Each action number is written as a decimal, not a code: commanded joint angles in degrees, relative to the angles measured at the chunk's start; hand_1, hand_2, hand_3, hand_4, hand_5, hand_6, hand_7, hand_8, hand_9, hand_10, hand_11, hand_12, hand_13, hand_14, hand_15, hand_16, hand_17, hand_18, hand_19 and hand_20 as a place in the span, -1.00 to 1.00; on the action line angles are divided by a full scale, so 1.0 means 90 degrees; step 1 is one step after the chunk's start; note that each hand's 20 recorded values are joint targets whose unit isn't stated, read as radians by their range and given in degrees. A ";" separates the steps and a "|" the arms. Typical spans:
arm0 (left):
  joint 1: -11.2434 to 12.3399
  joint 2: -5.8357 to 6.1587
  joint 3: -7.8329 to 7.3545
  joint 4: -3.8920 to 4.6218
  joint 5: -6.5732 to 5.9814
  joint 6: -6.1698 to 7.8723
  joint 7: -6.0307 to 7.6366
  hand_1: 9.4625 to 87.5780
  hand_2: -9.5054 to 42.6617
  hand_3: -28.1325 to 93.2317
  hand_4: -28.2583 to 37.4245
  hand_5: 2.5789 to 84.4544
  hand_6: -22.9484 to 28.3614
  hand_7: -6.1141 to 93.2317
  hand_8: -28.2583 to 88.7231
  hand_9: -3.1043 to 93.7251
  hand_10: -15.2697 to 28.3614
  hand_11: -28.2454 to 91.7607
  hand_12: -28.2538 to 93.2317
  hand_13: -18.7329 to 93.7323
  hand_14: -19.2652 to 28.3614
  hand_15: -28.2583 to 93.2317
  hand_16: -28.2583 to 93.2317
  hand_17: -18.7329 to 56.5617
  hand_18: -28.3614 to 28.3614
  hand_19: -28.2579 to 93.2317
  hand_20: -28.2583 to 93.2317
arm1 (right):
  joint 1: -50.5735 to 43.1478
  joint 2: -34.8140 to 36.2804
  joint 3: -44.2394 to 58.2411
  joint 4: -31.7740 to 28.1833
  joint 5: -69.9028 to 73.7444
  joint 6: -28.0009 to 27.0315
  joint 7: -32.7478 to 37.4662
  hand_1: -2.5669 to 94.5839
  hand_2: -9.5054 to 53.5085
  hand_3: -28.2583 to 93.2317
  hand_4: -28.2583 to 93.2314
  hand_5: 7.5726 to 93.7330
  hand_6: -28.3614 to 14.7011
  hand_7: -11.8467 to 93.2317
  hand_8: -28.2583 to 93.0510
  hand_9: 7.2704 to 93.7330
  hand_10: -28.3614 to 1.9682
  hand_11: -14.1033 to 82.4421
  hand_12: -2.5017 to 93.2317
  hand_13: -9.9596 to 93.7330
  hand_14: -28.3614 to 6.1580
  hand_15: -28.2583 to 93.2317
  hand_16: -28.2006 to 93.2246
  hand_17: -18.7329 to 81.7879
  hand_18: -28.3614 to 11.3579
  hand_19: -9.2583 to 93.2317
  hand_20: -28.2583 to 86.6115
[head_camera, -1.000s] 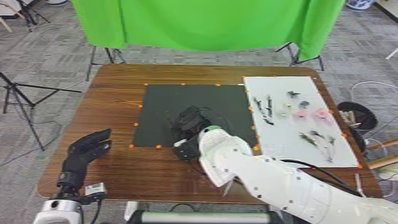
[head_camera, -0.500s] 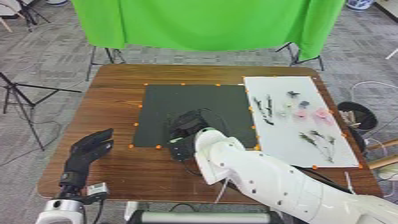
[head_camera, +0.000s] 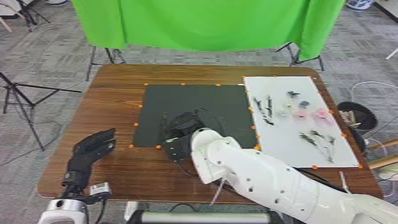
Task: Arrange flowers
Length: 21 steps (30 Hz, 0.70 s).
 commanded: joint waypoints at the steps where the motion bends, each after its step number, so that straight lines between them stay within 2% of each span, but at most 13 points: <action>1: 0.0091 -0.0094 0.0127 0.0019 0.0121 -0.0002 -0.0149 -0.29 -1.00 0.50 -0.54 0.08 -0.08 -0.50 -0.64 -0.17 0.19 -0.12 -0.26 -0.05 0.49 -0.10 -0.52 -0.28 0.54 -0.20 -0.20 | -0.0035 -0.0098 -0.0019 0.0164 0.0037 0.0140 -0.0054 0.33 -1.00 0.48 -0.41 0.29 0.04 0.24 -0.29 0.98 -0.17 -0.43 -0.21 1.00 0.13 0.15 -0.27 0.88 0.05 0.60 0.07; 3: 0.0092 -0.0109 0.0107 0.0023 0.0214 -0.0044 -0.0173 -0.29 -1.00 0.50 -0.54 0.08 -0.08 -0.50 -0.65 -0.17 0.19 -0.12 -0.26 -0.05 0.49 -0.10 -0.52 -0.28 0.54 -0.20 -0.20 | -0.0044 -0.0115 0.0037 0.0216 0.0064 0.0090 -0.0056 0.32 -1.00 0.49 -0.41 0.29 0.06 0.24 -0.30 0.98 -0.16 -0.43 -0.22 1.00 0.16 0.15 -0.27 0.88 0.05 0.60 0.07; 5: 0.0106 -0.0112 0.0124 0.0012 0.0158 -0.0036 -0.0164 -0.29 -1.00 0.50 -0.54 0.08 -0.09 -0.49 -0.65 -0.17 0.18 -0.12 -0.26 -0.05 0.49 -0.10 -0.52 -0.28 0.53 -0.20 -0.20 | -0.0041 -0.0131 0.0030 0.0243 0.0042 0.0170 -0.0077 0.30 -1.00 0.49 -0.42 0.29 0.06 0.24 -0.31 0.99 -0.11 -0.41 -0.24 1.00 0.22 0.17 -0.27 0.88 0.07 0.61 0.07; 8: 0.0114 -0.0134 0.0128 0.0008 0.0166 -0.0052 -0.0170 -0.28 -1.00 0.50 -0.54 0.07 -0.09 -0.49 -0.65 -0.17 0.18 -0.12 -0.26 -0.05 0.48 -0.10 -0.52 -0.28 0.53 -0.21 -0.20 | -0.0017 -0.0138 0.0018 0.0278 0.0066 0.0197 -0.0103 0.28 -1.00 0.50 -0.42 0.29 0.06 0.24 -0.32 0.99 -0.07 -0.39 -0.25 1.00 0.28 0.17 -0.28 0.89 0.10 0.61 0.06; 9: 0.0068 -0.0126 0.0149 0.0033 0.0171 -0.0078 -0.0184 -0.27 -1.00 0.50 -0.54 0.07 -0.09 -0.48 -0.65 -0.17 0.18 -0.12 -0.26 -0.05 0.48 -0.10 -0.52 -0.28 0.53 -0.21 -0.20 | -0.0026 -0.0128 0.0055 0.0275 0.0109 0.0180 -0.0100 0.27 -1.00 0.50 -0.43 0.29 0.06 0.23 -0.32 0.99 -0.04 -0.39 -0.26 1.00 0.33 0.17 -0.28 0.89 0.12 0.61 0.06; 12: 0.0023 -0.0129 0.0162 0.0048 0.0183 -0.0092 -0.0218 -0.27 -1.00 0.51 -0.55 0.07 -0.09 -0.48 -0.65 -0.17 0.18 -0.12 -0.26 -0.05 0.48 -0.10 -0.52 -0.28 0.53 -0.21 -0.20 | -0.0021 -0.0141 0.0073 0.0304 0.0098 0.0175 -0.0095 0.26 -1.00 0.51 -0.45 0.29 0.06 0.20 -0.31 0.98 -0.04 -0.38 -0.27 1.00 0.30 0.17 -0.28 0.88 0.12 0.60 0.06; 15: 0.0048 -0.0118 0.0168 0.0043 0.0167 -0.0055 -0.0169 -0.27 -1.00 0.51 -0.55 0.07 -0.09 -0.48 -0.65 -0.17 0.18 -0.12 -0.26 -0.05 0.48 -0.10 -0.52 -0.28 0.53 -0.21 -0.20 | -0.0013 -0.0107 0.0008 0.0243 0.0155 0.0227 -0.0118 0.25 -1.00 0.50 -0.47 0.29 0.07 0.15 -0.31 0.98 -0.02 -0.37 -0.28 1.00 0.33 0.17 -0.28 0.88 0.13 0.60 0.05; 16: 0.0047 -0.0133 0.0133 0.0053 0.0168 -0.0087 -0.0156 -0.27 -1.00 0.51 -0.55 0.07 -0.09 -0.48 -0.65 -0.17 0.18 -0.12 -0.26 -0.05 0.48 -0.10 -0.52 -0.28 0.53 -0.21 -0.20 | -0.0015 -0.0106 0.0020 0.0247 0.0173 0.0210 -0.0109 0.25 -1.00 0.50 -0.47 0.29 0.07 0.13 -0.31 0.97 -0.02 -0.37 -0.28 1.00 0.33 0.16 -0.28 0.88 0.13 0.60 0.05; 21: 0.0033 -0.0126 0.0172 0.0049 0.0170 -0.0086 -0.0161 -0.27 -1.00 0.51 -0.55 0.07 -0.10 -0.48 -0.65 -0.17 0.18 -0.12 -0.26 -0.05 0.48 -0.10 -0.52 -0.28 0.53 -0.21 -0.20 | -0.0023 -0.0121 0.0030 0.0251 0.0177 0.0210 -0.0102 0.23 -1.00 0.50 -0.47 0.29 0.06 0.09 -0.30 0.96 -0.04 -0.37 -0.29 1.00 0.32 0.15 -0.28 0.88 0.12 0.59 0.05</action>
